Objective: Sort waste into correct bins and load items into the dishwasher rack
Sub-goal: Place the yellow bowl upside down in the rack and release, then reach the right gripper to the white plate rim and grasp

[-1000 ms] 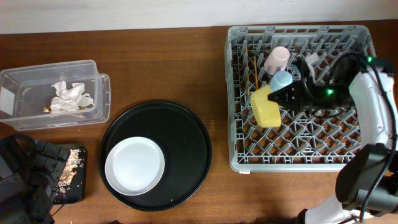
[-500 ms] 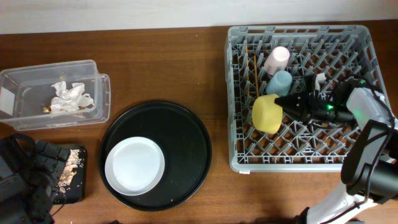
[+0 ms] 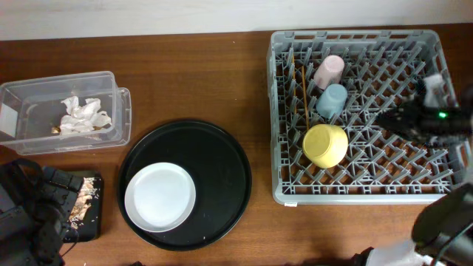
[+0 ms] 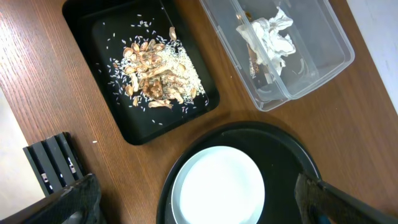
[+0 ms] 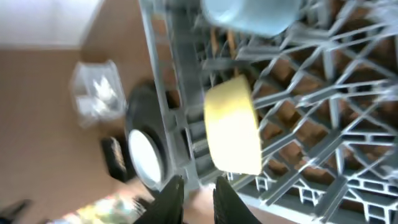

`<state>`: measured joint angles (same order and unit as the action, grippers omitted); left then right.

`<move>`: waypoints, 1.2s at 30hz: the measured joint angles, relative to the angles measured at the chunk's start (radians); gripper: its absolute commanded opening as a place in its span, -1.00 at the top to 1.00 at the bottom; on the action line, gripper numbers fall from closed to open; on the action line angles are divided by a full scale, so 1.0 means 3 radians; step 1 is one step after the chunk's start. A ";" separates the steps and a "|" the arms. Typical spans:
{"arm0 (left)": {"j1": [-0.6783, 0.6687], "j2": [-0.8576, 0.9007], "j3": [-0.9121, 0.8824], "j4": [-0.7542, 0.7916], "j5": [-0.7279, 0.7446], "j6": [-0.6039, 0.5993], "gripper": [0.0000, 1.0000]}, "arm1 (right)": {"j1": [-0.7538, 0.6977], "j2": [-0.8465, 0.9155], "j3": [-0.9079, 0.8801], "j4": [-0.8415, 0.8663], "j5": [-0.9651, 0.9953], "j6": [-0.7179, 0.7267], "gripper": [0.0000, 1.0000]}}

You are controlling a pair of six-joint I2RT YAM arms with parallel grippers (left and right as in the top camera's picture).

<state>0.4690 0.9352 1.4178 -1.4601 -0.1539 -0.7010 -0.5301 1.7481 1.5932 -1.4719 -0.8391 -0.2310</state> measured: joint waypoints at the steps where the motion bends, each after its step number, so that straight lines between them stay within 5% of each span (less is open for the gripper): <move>1: 0.0000 0.0000 0.0000 0.0000 0.0001 0.0000 -0.99 | 0.0276 -0.0018 0.0014 0.0006 0.0108 0.0008 0.92; 4: 0.0000 0.0000 0.0000 0.0000 -0.0001 0.0000 -0.99 | 0.1030 0.0028 0.0013 0.0076 0.0478 0.0106 0.92; 10: 0.0000 0.0000 0.0000 -0.0001 0.0001 0.0000 -0.99 | 0.2057 0.0230 -0.0024 0.0460 0.1963 0.1188 0.92; 22: 0.0000 0.0000 0.0000 -0.0001 0.0000 0.0000 -0.99 | 0.1878 0.0233 -0.0164 0.0315 0.3161 0.2102 0.92; 27: 0.0000 0.0000 0.0000 -0.0001 0.0000 0.0000 -0.99 | 0.1855 0.0085 -0.0080 0.0145 0.3137 0.2171 0.90; 28: 0.0000 0.0000 0.0000 -0.0001 0.0000 0.0000 -0.99 | 0.1864 -0.0017 -0.0062 0.0163 0.2944 0.2135 0.51; 29: 0.0000 0.0000 0.0000 -0.0001 0.0000 0.0000 -0.99 | 0.1914 -0.0153 -0.0046 0.0234 0.2518 0.1898 -0.30; 32: 0.0000 0.0000 0.0000 -0.0003 0.0000 0.0000 -0.99 | 0.2382 -0.0270 -0.0005 0.0575 0.1272 0.1274 -0.55; 34: 0.0000 0.0000 0.0000 -0.0004 0.0000 0.0000 -0.99 | 0.2875 -0.0235 -0.0005 0.0902 0.0900 0.1155 -0.97; 36: 0.0000 0.0000 0.0000 -0.0005 0.0001 0.0000 -0.99 | 0.3410 -0.0137 -0.0006 0.1253 0.0715 0.1110 -0.97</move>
<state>0.4690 0.9352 1.4178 -1.4616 -0.1535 -0.7010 0.4931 1.7069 1.5913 -1.0962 -0.6247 0.1020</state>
